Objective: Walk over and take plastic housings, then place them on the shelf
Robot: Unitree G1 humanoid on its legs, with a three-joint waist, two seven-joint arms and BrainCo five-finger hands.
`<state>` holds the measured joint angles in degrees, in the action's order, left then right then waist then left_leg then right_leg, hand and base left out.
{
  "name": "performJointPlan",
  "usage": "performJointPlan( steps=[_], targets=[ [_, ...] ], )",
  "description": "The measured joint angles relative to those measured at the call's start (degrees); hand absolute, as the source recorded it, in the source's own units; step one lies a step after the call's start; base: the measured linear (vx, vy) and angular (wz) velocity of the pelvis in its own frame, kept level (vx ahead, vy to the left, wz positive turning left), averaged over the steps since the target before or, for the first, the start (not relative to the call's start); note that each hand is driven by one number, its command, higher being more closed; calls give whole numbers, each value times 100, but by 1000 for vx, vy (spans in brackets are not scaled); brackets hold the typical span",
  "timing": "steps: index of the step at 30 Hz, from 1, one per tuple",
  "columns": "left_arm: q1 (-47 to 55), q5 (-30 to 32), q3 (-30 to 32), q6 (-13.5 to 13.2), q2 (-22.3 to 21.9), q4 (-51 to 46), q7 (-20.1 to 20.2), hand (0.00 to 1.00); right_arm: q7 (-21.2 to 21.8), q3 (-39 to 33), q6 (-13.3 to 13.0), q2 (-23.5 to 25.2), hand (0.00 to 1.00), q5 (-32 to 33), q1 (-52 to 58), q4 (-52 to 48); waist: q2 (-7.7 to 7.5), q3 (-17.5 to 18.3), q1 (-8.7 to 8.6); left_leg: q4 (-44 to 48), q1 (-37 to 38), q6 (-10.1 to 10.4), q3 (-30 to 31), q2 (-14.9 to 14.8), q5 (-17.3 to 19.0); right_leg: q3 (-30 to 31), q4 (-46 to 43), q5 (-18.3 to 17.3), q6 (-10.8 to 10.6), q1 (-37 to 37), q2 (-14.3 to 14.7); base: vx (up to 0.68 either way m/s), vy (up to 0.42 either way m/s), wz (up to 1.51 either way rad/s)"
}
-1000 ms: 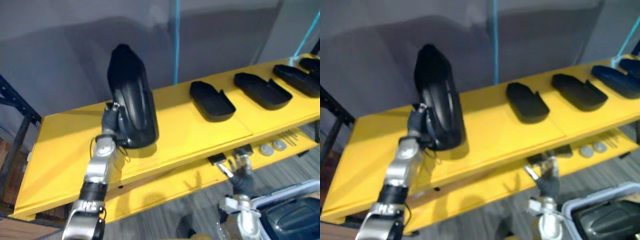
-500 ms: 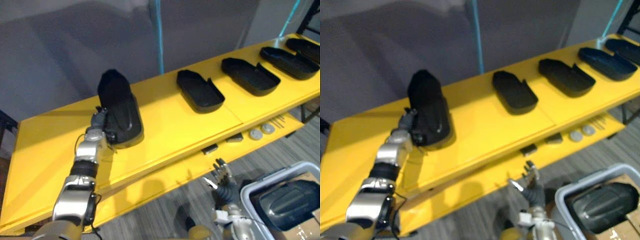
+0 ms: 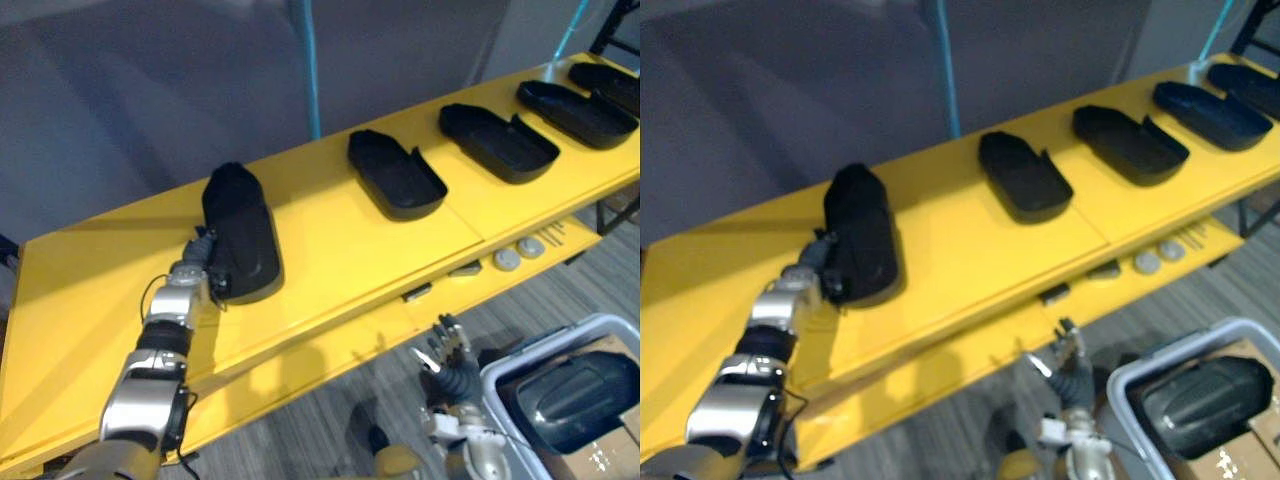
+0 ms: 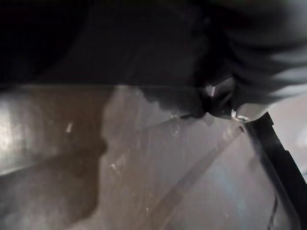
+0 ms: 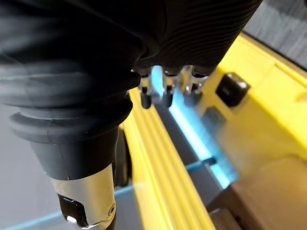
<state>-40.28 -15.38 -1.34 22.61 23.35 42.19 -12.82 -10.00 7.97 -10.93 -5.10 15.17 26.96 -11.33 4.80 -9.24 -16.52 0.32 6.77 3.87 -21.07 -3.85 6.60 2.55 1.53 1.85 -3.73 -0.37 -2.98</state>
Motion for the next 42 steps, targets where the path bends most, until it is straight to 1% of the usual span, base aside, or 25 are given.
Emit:
performJointPlan(
  steps=[1, 2, 6, 8, 10, 11, 13, 14, 16, 19, 22, 24, 25, 26, 27, 28, 29, 30, 32, 33, 35, 36, 38, 40, 42],
  targets=[
    [-13, -10, 0, 0, 14, 14, -5, 100, -6, 0, 1, -9, 0, 6, -13, 0, 6, -16, -3, 0, -6, 0, -4, -1, 0, 12, 24, 21, 1, -1, 3, -95, -31, -15],
    [-215, -337, -3, -83, 210, 222, -38, 0, -10, -10, 1, -141, 0, 112, -98, -184, 22, -138, -41, 15, -86, -18, -30, -2, -12, 78, 108, 150, -2, -63, 15, -73, -22, -12],
    [-227, -480, -3, -108, 322, 365, -31, 0, -8, -9, 1, -142, 0, 151, -142, -183, 22, -138, -140, 15, -86, -19, -29, 7, -13, 80, 112, 154, -6, -58, 4, -16, -4, -3],
    [-220, -492, -7, -116, 322, 388, 3, 0, -5, -4, -1, -142, 0, 158, -130, -183, 19, -140, -134, 15, -81, -20, -23, 6, -14, 75, 121, 156, -7, -42, 4, 0, -2, 3],
    [-185, -947, -88, -131, 325, 373, 73, 0, 17, 0, -9, -146, 0, 222, -126, -183, 13, -141, -128, 15, -36, -28, 11, 5, -19, 44, 212, 194, -9, 69, -1, 3, -6, 8],
    [-174, -1008, -132, -143, 323, 364, 67, 0, 17, 1, -11, -147, 0, 224, -139, -183, 13, -141, -110, 15, -22, -28, 11, 5, -19, 43, 228, 199, -10, 90, -2, 5, -5, 7],
    [-120, -1264, -222, -195, 312, 350, 55, 0, 17, 3, -26, -149, 0, 259, -156, -183, 9, -143, -90, 13, 20, -28, 43, 4, -18, -21, 287, 211, -7, 183, -8, 3, -11, 9],
    [-89, -1372, -228, -277, 298, 348, 39, 0, 16, 9, -41, -149, 0, 261, -156, -183, 9, -143, -83, 13, 20, -28, 86, 3, -19, -66, 294, 211, -5, 206, -10, 0, -14, 12],
    [-73, -1385, -230, -390, 245, 345, 21, 0, 12, 6, -58, -150, 0, 261, -203, -182, -7, -152, -78, 13, 15, -34, 163, 3, -23, -113, 297, 210, -4, 235, -13, -10, -16, 14],
    [-74, -1357, -229, -558, 143, 339, -18, 0, -7, 7, -204, -152, 0, 265, -326, -177, -39, -147, 12, 7, 14, -36, 183, 4, -35, -150, 297, 210, -5, 244, -18, -11, -15, 5],
    [-101, -1331, -230, -646, 93, 335, -118, 0, -33, 19, -307, -151, 0, 329, -465, -168, -57, -138, 15, 0, 4, -46, 238, 13, -54, -224, 297, 211, -6, 260, -33, 0, -11, 11],
    [-183, -1294, -229, -742, 93, 334, -220, 0, -133, 58, -452, -150, 0, 371, -549, -151, -85, -125, 33, -18, -21, -44, 301, 19, -86, -273, 297, 213, -5, 261, -40, -2, -20, 14],
    [-262, -1271, -223, -778, 95, 307, -262, 0, -205, 60, -523, -151, 0, 244, -583, -150, -106, -113, 76, -18, -32, -41, 320, 18, -100, -290, 297, 214, -3, 261, -41, -4, -20, 10],
    [-354, -1234, -223, -833, 97, 214, -294, 0, -431, 48, -637, -155, 0, -185, -606, -151, -128, -101, 163, -17, -32, -43, 325, 15, -111, -298, 297, 216, -2, 264, -40, -2, -15, 6],
    [-406, -1146, -222, -894, 102, 160, -300, 0, -554, 42, -682, -155, 0, -401, -614, -152, -142, -92, 184, -17, -33, -41, 329, 14, -118, -305, 297, 217, 0, 267, -40, -2, -12, 8],
    [-513, -1047, -217, -1086, 133, 45, -358, 0, -870, 12, -720, -158, 0, -834, -647, -153, -173, -75, 241, -17, -32, -49, 353, 14, -133, -345, 297, 217, 0, 288, -45, -2, -10, 10],
    [-571, -1049, -217, -1198, 156, -8, -384, 0, -1065, -11, -741, -163, 0, -1014, -678, -153, -186, -68, 261, -16, -27, -51, 372, 14, -136, -364, 297, 217, 0, 303, -46, -5, -8, 14],
    [-667, -1055, -218, -1392, 249, -182, -397, 0, -1452, -130, -775, -173, 0, -1330, -776, -162, -204, -57, 292, -15, 1, -52, 408, 16, -138, -392, 297, 217, 1, 348, -51, -12, 1, 12],
    [-809, -1059, -201, -1569, 496, -573, -426, 0, -1815, -725, -826, -196, 0, -1566, -1019, -209, -232, -36, 328, -7, 42, -56, 457, 32, -141, -425, 298, 217, 1, 417, -72, -25, 12, 12],
    [-908, -1072, -114, -1744, 757, -956, -428, 0, -2128, -1445, -940, -303, 0, -1598, -1295, -240, -250, -25, 349, -9, 59, -70, 485, 52, -150, -445, 298, 218, -1, 447, -95, -32, 15, 8],
    [-953, -1120, 133, -1849, 996, -1400, -415, 0, -2289, -2146, -1026, -545, 0, -1550, -1544, -339, -255, 6, 381, -28, 91, -85, 489, 69, -159, -477, 296, 232, -20, 477, -103, -28, 6, 8],
    [-953, -1181, 470, -1991, 1080, -1827, -382, 0, -2378, -2601, -1249, -855, 0, -1343, -1688, -460, -246, 86, 391, -61, 127, -92, 546, 74, -176, -577, 297, 231, -20, 532, -109, -20, -3, 16],
    [-951, -1203, 724, -2150, 1162, -2333, -329, 0, -2341, -2848, -1449, -1172, 0, -1055, -1903, -521, -263, 260, 401, -90, 114, -85, 647, 79, -206, -718, 298, 228, -20, 557, -110, -18, -23, 23],
    [-905, -1360, 799, -2258, 1175, -2719, -310, 0, -2197, -2826, -1521, -1208, 0, -823, -2083, -598, -271, 348, 491, -119, 111, -89, 662, 86, -248, -740, 299, 227, -21, 556, -114, -45, -29, 11],
    [-703, -1366, 809, -2348, 1170, -3101, -314, 0, -2040, -2642, -1514, -1205, 0, -628, -2197, -599, -237, 414, 531, -227, 111, -104, 744, 116, -343, -855, 300, 225, -24, 558, -135, -66, -26, 25]
  ],
)
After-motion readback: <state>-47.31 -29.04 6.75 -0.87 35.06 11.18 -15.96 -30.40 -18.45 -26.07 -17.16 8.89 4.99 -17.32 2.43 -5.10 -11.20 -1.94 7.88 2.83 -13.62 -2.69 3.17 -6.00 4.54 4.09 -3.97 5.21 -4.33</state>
